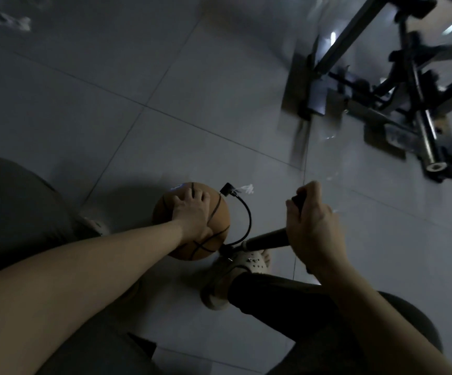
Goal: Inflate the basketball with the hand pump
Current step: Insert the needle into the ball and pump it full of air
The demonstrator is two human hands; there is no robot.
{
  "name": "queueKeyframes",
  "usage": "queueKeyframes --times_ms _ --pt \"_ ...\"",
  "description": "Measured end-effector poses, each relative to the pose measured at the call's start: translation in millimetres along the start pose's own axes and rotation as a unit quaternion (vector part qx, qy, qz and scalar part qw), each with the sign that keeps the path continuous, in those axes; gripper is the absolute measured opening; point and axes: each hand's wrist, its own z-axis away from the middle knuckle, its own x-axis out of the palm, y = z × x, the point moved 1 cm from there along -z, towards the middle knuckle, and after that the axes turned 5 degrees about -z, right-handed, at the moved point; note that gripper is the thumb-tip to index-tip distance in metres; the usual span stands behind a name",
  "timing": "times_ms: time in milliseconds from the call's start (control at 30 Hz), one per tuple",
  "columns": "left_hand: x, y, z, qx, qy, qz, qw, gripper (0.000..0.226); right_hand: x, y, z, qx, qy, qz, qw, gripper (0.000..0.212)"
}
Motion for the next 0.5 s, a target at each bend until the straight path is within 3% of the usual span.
queueKeyframes --times_ms 267,500 --pt "-1 -5 2 -0.009 0.006 0.013 1.000 0.108 16 0 -5 -0.031 0.031 0.020 0.999 0.017" --pt "1 -12 2 -0.064 0.020 0.001 0.998 0.110 55 22 -5 -0.036 0.015 0.007 0.999 0.016"
